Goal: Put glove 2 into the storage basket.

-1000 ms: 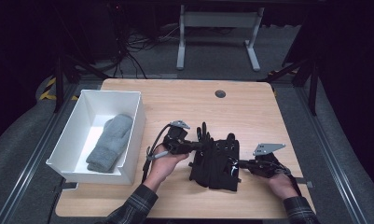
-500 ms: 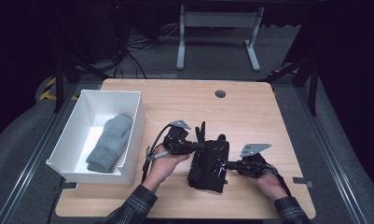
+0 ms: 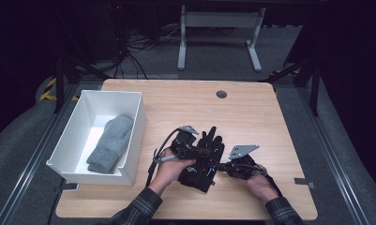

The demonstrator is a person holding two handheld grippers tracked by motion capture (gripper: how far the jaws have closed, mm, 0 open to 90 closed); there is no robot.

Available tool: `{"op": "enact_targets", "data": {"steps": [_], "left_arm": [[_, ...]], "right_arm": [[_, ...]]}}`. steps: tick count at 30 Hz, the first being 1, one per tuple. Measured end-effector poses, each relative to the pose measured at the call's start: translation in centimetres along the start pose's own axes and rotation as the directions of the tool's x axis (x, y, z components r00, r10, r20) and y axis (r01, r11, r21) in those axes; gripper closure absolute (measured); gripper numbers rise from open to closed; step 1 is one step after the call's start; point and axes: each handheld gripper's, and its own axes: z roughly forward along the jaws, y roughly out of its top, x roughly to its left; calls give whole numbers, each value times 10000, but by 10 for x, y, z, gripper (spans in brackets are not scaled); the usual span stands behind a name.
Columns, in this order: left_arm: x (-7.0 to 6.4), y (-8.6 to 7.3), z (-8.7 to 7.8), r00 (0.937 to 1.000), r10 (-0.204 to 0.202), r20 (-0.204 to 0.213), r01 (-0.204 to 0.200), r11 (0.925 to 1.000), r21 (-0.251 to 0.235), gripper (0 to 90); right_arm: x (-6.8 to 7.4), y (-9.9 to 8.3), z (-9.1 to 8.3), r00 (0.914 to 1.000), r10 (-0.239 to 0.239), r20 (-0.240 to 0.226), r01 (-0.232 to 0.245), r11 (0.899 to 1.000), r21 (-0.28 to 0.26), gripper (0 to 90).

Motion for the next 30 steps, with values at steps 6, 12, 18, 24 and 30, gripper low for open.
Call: {"op": "enact_targets", "data": {"steps": [6,12,18,24,30], "left_arm": [[0,2,13,10000,-27,-12,27,9998,204,876],[3,-1,25,9998,-186,-14,186,9994,281,862],[-3,0,21,9999,51,-139,-52,9999,-106,743],[-16,-6,22,9987,498,-86,-496,9983,306,891],[-26,-19,41,9976,668,187,-685,9907,1172,897]], "right_arm": [[1,2,3,10000,-45,-9,45,10000,-23,900],[2,3,5,10000,-89,15,89,9999,-47,900],[-1,-1,-6,9999,7,137,-4,9999,-161,887],[-24,-18,-40,9902,1004,972,-930,9926,-777,671],[-39,-31,-49,9709,1526,1847,-1371,9861,-940,452]]}}
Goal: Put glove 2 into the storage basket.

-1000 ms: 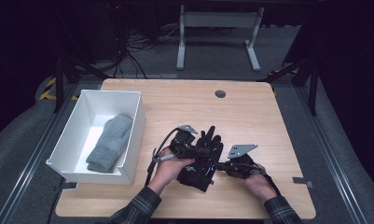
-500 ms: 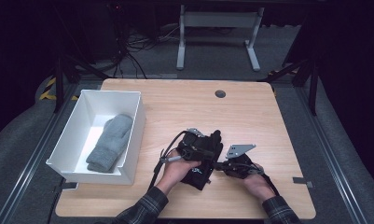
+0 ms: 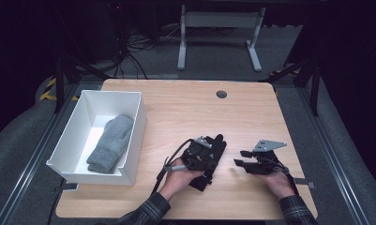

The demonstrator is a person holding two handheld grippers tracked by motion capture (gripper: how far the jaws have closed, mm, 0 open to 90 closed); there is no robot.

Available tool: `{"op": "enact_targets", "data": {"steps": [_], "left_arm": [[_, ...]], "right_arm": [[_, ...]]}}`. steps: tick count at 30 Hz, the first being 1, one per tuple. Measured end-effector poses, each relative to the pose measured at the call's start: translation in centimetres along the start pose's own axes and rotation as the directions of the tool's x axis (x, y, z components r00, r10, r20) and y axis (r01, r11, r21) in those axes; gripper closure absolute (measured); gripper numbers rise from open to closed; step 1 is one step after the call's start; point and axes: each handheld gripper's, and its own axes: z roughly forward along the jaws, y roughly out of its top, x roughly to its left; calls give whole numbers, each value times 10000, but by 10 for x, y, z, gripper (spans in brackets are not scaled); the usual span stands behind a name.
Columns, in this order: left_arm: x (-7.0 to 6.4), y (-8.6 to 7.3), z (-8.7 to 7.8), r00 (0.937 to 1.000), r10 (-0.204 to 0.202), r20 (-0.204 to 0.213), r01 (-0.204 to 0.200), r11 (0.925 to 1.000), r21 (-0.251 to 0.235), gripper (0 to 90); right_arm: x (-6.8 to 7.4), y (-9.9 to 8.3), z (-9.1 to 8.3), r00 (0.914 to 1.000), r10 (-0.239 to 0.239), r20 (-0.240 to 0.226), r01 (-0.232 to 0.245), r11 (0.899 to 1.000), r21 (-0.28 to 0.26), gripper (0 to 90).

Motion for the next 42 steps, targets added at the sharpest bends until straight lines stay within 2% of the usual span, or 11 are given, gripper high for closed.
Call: {"op": "enact_targets", "data": {"steps": [3,10,21,24,26,28,29,30,37,41,42], "left_arm": [[-6,-4,6,9987,300,-406,-275,9978,606,898],[-8,-16,-6,9932,639,-972,-541,9935,1003,899],[0,-31,-40,9820,870,-1679,-730,9935,876,885],[0,-27,-46,9786,981,-1807,-862,9936,725,812],[2,-19,-55,9689,1031,-2250,-978,9946,348,652],[3,-16,-56,9666,1028,-2347,-986,9947,296,572],[6,-11,-58,9565,1221,-2651,-1207,9925,218,525],[6,-11,-58,9565,1221,-2651,-1207,9925,218,484],[27,3,-46,9375,1462,-3158,-1387,9893,462,282],[35,2,-38,9334,1433,-3289,-1234,9891,807,211],[38,2,-35,9277,1451,-3439,-1194,9883,951,196]], "right_arm": [[-7,-5,1,9991,142,408,-144,9999,66,385],[-13,-8,3,9952,119,971,-139,9997,198,312],[-12,-11,8,9934,-52,1146,17,9995,302,242],[-12,-10,8,9935,-69,1134,33,9995,326,231],[-13,-10,8,9932,-66,1161,27,9994,335,222],[-13,-10,8,9928,-57,1198,15,9994,348,218],[-13,-10,9,9928,-43,1199,1,9994,348,215],[-13,-10,9,9928,-43,1199,1,9994,348,215],[-13,-10,9,9927,-32,1202,-10,9994,350,212],[-13,-10,9,9927,-30,1207,-13,9994,350,210],[-13,-10,9,9925,-24,1218,-19,9994,355,209]]}}
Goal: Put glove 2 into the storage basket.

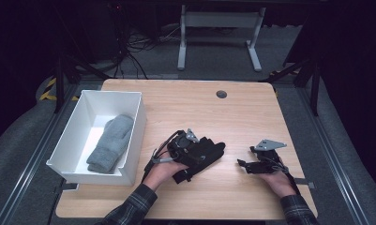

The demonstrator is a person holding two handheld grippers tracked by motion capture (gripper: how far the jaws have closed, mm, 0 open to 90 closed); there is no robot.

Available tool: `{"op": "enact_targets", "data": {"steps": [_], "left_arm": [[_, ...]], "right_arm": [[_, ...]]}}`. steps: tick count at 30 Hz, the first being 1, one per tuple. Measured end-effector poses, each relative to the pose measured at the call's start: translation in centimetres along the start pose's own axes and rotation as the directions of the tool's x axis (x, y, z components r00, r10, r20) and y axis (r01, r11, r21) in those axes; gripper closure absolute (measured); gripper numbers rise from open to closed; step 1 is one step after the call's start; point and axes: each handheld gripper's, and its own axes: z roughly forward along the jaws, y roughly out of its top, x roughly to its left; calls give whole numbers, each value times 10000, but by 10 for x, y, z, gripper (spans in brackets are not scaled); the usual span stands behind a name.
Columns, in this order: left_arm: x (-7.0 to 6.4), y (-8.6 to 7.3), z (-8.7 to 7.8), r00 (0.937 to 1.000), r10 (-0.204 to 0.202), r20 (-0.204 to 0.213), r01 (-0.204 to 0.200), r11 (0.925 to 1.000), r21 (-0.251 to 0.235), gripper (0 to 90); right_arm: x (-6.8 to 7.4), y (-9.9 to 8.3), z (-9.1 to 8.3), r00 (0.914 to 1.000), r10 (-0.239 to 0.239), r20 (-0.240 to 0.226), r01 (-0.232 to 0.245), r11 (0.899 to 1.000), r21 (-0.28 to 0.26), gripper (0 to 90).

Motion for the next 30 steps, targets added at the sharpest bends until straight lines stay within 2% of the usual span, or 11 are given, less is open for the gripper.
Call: {"op": "enact_targets", "data": {"steps": [4,5,9,12,16,17,18,19,23,26,30], "left_arm": [[7,-2,11,9996,-256,131,253,9995,171,172],[9,-3,14,9986,-369,372,359,9989,286,172],[12,-5,15,9978,-217,634,199,9994,278,196],[10,-5,14,9979,-104,634,88,9996,265,273],[7,-5,12,9946,127,1026,-158,9995,291,472],[7,-5,11,9932,129,1157,-165,9994,302,472],[8,-5,10,9874,-105,1576,45,9992,385,616],[8,-4,10,9867,-196,1614,130,9990,420,662],[7,-3,8,9864,-272,1622,190,9985,515,704],[7,-2,3,9848,-564,1645,500,9978,430,719],[5,4,-17,9860,-617,1547,595,9981,184,720]], "right_arm": [[0,0,0,10000,4,10,-4,10000,1,207],[0,0,0,10000,17,10,-17,10000,0,206],[0,0,0,10000,25,10,-25,10000,1,205],[0,0,0,10000,25,26,-25,10000,7,204],[1,0,0,10000,52,70,-52,10000,25,203],[1,0,0,10000,51,70,-51,10000,22,203],[1,0,0,10000,49,72,-49,10000,24,203],[1,0,0,10000,59,80,-59,10000,27,203],[1,0,0,9999,67,77,-67,10000,27,202],[1,0,0,9999,64,77,-65,10000,24,202],[1,0,0,9999,81,86,-82,10000,28,201]]}}
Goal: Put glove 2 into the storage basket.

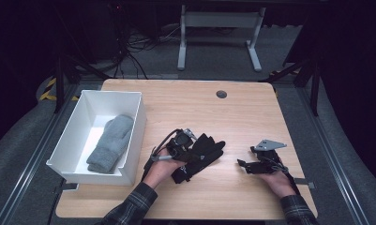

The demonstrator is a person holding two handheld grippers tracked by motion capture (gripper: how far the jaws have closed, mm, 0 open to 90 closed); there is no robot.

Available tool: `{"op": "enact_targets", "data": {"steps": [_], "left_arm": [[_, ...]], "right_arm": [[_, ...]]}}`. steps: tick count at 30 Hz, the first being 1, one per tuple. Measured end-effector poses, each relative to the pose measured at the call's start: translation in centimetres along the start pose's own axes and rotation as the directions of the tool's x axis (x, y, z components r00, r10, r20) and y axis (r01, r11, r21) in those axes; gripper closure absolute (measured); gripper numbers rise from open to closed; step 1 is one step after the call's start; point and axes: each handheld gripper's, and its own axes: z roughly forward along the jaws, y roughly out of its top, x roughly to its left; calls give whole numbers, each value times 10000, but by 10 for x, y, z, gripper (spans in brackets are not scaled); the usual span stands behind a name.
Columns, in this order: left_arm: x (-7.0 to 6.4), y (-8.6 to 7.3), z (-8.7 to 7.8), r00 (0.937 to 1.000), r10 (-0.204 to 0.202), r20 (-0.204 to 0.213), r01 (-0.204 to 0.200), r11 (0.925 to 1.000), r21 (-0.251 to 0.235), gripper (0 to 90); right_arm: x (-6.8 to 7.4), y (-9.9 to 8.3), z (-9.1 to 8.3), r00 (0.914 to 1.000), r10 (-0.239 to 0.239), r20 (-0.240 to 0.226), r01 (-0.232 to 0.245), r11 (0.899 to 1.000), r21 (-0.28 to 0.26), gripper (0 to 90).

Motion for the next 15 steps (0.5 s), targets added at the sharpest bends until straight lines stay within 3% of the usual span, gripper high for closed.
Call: {"op": "enact_targets", "data": {"steps": [3,6,15], "left_arm": [[-3,5,-17,9998,-204,34,205,9991,-376,720],[-8,10,-32,9998,-136,-112,131,9988,-467,720],[-11,27,-103,9986,-240,-463,177,9911,-1321,719]], "right_arm": [[0,0,0,10000,-20,12,20,10000,-3,200],[0,0,0,10000,-4,30,4,10000,1,199],[0,0,0,10000,4,31,-4,10000,-2,197]]}}
